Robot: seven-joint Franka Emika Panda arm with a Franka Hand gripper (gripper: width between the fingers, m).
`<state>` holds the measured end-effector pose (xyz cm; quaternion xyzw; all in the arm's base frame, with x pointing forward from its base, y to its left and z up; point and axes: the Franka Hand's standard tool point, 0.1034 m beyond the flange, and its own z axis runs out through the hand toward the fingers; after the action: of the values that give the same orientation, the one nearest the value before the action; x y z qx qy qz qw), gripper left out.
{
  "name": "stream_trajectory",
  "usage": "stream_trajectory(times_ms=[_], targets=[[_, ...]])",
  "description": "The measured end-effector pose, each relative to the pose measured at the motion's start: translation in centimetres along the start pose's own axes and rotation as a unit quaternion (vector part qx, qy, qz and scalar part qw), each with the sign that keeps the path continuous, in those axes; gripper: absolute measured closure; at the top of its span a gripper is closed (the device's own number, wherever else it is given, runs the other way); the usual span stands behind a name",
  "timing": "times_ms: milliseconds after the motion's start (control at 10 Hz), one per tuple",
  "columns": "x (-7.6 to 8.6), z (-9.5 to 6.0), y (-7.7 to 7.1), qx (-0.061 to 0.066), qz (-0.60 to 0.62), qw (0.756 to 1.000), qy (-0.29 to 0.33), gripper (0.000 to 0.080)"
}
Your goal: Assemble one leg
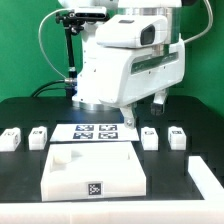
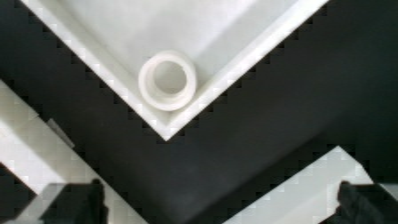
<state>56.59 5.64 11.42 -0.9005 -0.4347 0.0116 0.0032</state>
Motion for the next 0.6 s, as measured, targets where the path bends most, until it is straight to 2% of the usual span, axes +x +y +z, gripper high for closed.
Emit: stream_trajectory(times_ms=[600], targets=[[-0.01,0.06,-0.02,0.0,0.0,1.0,0.0,0.015]])
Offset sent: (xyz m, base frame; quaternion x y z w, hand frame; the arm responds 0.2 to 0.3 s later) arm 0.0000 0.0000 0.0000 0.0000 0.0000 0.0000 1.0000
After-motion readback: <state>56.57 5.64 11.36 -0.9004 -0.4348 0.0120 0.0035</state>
